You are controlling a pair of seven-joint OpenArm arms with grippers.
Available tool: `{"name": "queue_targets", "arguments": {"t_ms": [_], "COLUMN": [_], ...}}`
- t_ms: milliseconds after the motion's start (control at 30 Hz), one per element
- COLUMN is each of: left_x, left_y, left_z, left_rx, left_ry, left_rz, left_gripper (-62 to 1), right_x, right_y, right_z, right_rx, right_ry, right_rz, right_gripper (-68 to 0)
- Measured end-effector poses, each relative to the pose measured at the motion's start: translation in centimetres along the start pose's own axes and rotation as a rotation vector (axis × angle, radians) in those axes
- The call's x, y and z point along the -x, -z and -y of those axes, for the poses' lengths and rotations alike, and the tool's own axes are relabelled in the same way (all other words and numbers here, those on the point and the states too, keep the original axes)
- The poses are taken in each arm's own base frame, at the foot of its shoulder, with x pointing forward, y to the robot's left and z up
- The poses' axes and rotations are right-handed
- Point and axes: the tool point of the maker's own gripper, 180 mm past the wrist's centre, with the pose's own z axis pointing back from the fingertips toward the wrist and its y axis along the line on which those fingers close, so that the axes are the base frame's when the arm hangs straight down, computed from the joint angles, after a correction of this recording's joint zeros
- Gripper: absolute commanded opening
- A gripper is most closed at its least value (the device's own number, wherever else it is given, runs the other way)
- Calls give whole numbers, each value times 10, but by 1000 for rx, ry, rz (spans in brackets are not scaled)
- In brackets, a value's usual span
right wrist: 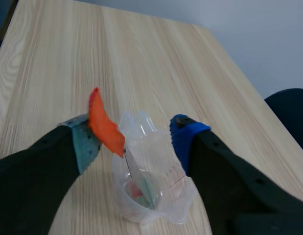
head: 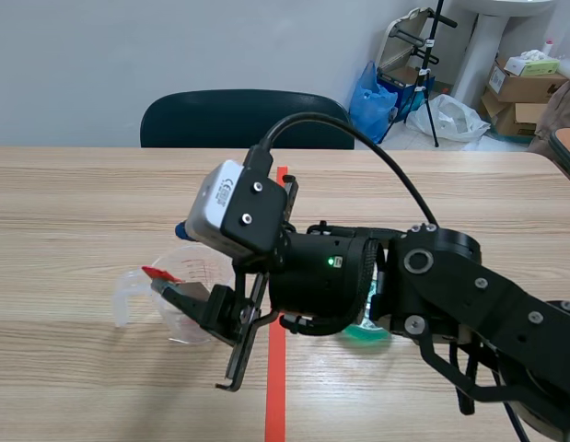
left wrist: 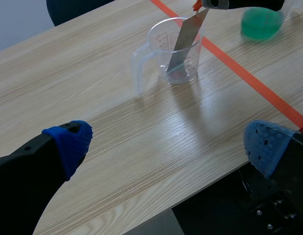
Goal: Do the redox reaction experiment
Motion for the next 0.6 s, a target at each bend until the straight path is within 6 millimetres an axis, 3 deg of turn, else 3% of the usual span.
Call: {"name": "queue_targets", "arguments": {"t_ms": [433,600], "left_x": [0,0], "left_y": [0,0], "left_z": [0,0], "left_rx": [0,0], "left_ry": [0,0], "left_rz": [0,0], "left_gripper": [14,14], "right_x": [-6,-7], "right_y": [2,2], "right_z": [20,21], "right_rx": [49,49], "right_ry": [-52,-56], "right_rz": [8,8], "right_gripper": [-660,-669]}}
